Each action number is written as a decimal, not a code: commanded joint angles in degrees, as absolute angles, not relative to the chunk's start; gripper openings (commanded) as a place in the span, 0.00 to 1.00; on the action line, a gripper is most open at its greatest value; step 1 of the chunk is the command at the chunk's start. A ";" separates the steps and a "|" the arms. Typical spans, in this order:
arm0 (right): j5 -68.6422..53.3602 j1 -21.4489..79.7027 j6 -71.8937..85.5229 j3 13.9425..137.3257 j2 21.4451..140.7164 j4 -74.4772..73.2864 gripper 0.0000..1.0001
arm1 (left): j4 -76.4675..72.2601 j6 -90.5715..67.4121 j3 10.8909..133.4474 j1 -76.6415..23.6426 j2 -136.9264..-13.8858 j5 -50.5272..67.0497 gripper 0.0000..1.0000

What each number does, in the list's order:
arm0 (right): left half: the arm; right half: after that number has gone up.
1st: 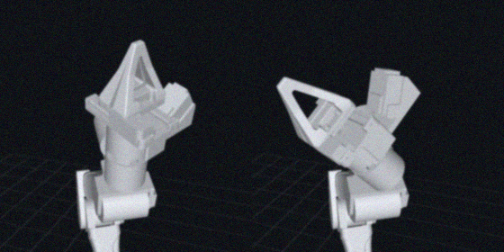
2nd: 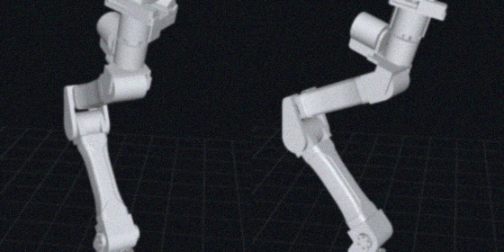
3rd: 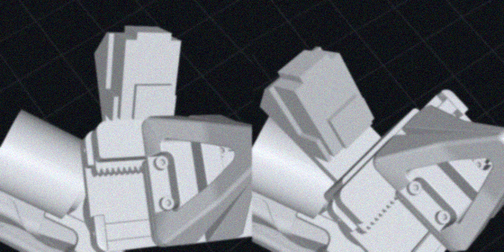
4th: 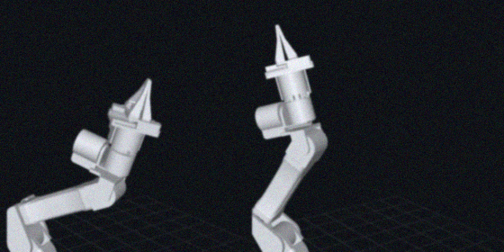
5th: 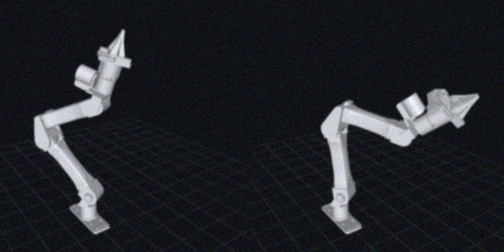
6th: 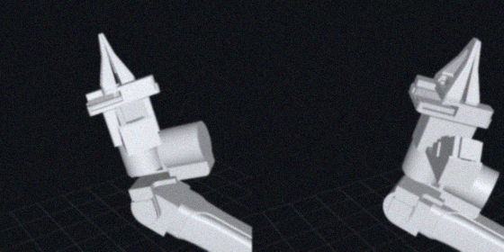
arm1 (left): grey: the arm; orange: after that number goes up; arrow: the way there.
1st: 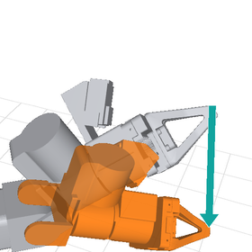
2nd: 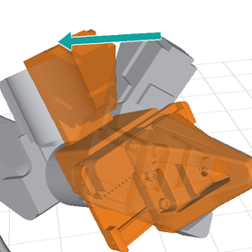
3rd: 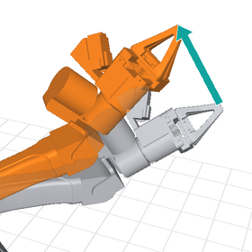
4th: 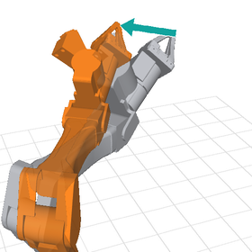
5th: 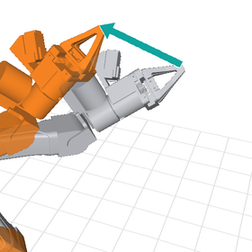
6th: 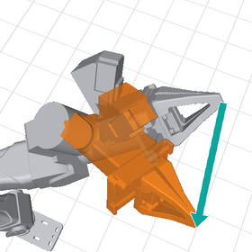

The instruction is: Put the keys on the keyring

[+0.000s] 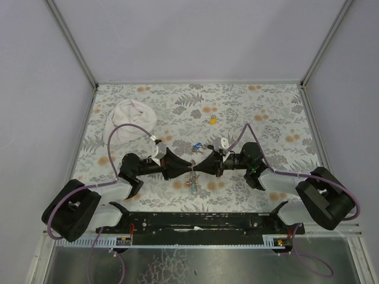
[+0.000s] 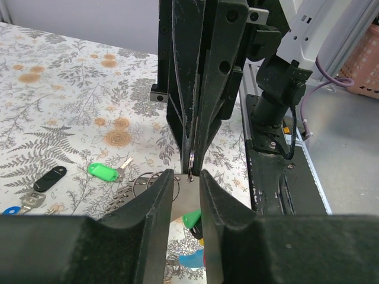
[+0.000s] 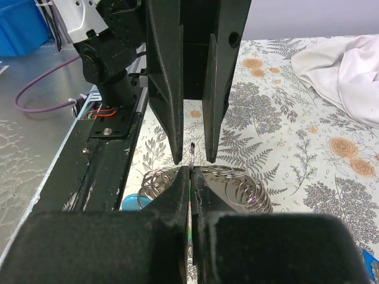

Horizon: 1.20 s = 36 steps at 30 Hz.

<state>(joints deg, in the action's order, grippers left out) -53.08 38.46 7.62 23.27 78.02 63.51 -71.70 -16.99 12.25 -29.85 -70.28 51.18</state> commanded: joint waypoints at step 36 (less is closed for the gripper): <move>-41.46 38.14 -18.35 32.90 56.60 12.80 0.34 | 4.45 17.93 41.46 -55.49 -59.18 5.92 0.00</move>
<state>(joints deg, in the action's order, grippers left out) -41.36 38.13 -15.68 30.59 57.47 15.11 0.16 14.33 39.09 -53.84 -60.40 12.49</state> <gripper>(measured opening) 0.345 0.006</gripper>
